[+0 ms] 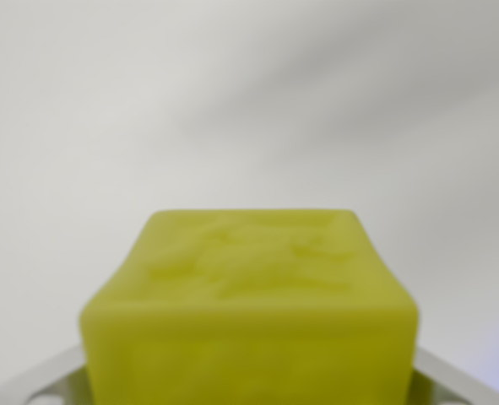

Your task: Pick yellow cube

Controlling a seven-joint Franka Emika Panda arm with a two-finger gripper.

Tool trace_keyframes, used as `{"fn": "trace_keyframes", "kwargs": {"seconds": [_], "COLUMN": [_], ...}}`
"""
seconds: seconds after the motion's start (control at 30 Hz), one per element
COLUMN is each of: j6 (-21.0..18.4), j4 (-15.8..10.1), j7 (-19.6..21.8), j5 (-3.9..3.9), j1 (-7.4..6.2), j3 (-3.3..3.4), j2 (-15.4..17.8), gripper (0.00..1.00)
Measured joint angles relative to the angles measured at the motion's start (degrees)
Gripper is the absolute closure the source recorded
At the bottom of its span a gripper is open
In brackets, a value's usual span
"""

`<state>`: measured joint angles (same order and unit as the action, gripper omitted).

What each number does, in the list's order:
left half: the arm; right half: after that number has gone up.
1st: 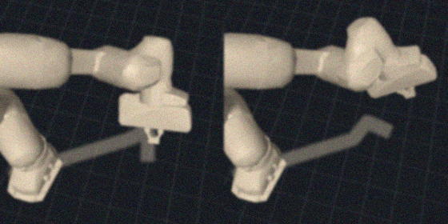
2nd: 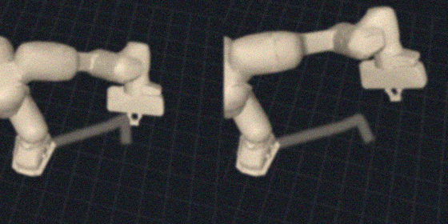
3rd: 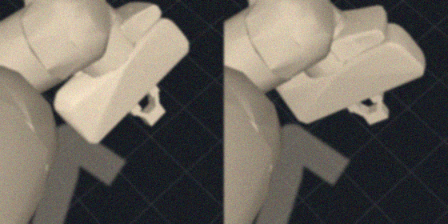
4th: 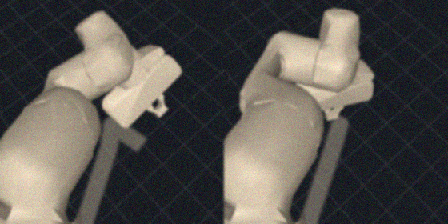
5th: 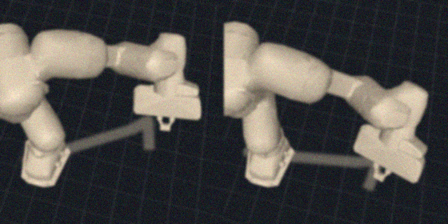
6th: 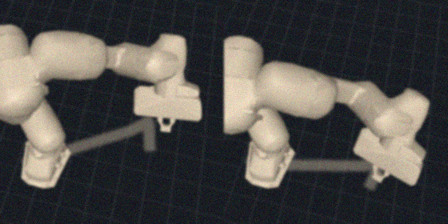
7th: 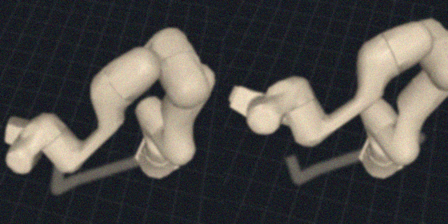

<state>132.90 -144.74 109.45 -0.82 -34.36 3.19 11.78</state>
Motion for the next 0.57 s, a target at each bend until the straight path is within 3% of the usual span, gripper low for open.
{"fn": "trace_keyframes", "kwargs": {"seconds": [0.57], "j6": [-2.52], "j4": [1.03], "j7": [0.06], "j5": [-0.08], "j1": [-0.03], "j3": [0.00], "j2": [1.50], "gripper": [1.00]}}
